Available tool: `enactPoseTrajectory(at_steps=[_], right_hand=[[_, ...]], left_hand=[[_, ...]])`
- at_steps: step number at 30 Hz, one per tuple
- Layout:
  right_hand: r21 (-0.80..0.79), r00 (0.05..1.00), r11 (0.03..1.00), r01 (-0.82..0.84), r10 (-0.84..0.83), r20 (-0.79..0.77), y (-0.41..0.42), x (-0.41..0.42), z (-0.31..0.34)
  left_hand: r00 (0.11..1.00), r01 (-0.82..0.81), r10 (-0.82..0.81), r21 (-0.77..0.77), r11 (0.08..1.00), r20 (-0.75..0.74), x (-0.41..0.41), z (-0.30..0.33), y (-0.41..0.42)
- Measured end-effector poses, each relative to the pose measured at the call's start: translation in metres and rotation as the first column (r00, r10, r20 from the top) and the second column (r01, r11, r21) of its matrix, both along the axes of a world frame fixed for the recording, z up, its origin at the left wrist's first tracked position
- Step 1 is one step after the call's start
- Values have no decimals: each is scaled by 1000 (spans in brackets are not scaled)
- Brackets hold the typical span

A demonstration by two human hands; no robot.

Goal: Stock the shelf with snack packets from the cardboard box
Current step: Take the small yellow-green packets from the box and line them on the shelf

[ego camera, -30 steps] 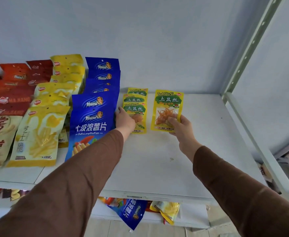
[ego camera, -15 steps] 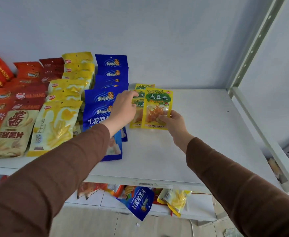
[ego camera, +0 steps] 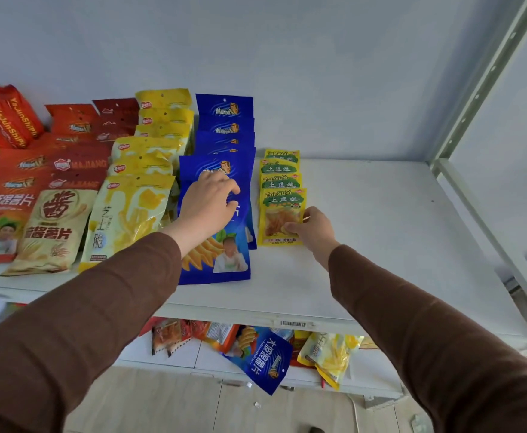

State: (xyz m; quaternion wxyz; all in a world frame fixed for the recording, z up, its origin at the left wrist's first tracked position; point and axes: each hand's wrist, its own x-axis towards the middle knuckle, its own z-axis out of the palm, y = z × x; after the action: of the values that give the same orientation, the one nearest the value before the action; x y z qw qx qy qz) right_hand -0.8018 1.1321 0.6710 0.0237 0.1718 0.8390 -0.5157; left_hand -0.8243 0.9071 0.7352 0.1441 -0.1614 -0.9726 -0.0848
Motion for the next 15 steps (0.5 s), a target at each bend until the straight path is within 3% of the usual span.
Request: enactPoseTrajectory(at_steps=[9,15], right_hand=[[300,999,953,27,-34,18,-12,1,7],[435,981,900,24,62,-183,-32,21,29]], left_hand=[[999,29,-30,33,999,19,5,-9,-13],[999,31,-33,71,997,25,17,-10,-29]])
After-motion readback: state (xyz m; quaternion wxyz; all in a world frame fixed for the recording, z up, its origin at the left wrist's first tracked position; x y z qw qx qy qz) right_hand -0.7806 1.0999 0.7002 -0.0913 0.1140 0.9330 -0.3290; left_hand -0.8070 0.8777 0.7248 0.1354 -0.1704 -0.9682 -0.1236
